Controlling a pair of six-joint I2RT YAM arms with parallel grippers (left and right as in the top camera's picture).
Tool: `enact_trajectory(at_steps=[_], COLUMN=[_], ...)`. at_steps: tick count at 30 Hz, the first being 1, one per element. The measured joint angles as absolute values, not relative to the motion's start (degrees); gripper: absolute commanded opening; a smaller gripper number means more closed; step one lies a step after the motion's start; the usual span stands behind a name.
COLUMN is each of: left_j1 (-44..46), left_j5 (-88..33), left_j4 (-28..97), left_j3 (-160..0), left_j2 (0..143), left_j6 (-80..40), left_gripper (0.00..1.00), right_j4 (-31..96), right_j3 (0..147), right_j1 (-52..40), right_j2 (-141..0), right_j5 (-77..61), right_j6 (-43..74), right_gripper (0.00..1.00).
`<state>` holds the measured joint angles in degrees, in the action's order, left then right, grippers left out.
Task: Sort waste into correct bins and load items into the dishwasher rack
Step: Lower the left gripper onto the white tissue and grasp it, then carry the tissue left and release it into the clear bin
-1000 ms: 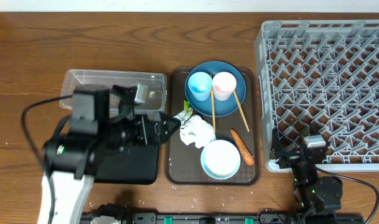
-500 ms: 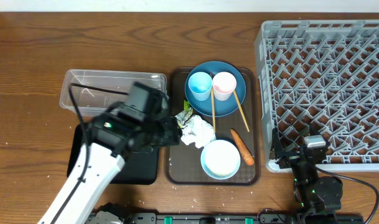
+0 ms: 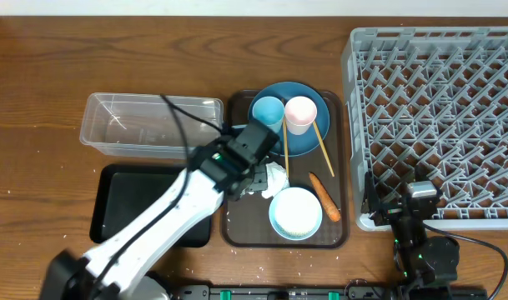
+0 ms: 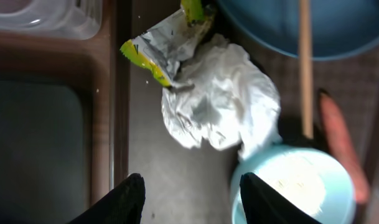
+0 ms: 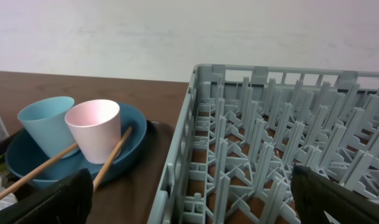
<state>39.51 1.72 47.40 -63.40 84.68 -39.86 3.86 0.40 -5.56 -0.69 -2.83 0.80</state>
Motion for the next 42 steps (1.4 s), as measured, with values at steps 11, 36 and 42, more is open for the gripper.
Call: enact_trajectory(at_steps=[11, 36, 42], left_j1=[39.6, 39.6, 39.6], left_j5=[3.3, 3.4, 3.1], left_j4=[43.1, 40.6, 40.9], left_j3=[-63.4, -63.4, -63.4], left_j2=[95.1, 103.1, 103.1], left_j6=[-38.7, -38.9, -38.6], left_gripper=[0.52, 0.34, 0.09], right_j4=[3.9, 3.9, 3.9], right_j3=[0.4, 0.4, 0.4], right_j1=[-5.6, -5.6, -5.6], right_j2=[-0.7, -0.7, -0.7], right_j5=[-2.8, -2.8, -2.8], right_j6=[0.8, 0.8, 0.8], right_gripper=[0.99, 0.99, 0.99])
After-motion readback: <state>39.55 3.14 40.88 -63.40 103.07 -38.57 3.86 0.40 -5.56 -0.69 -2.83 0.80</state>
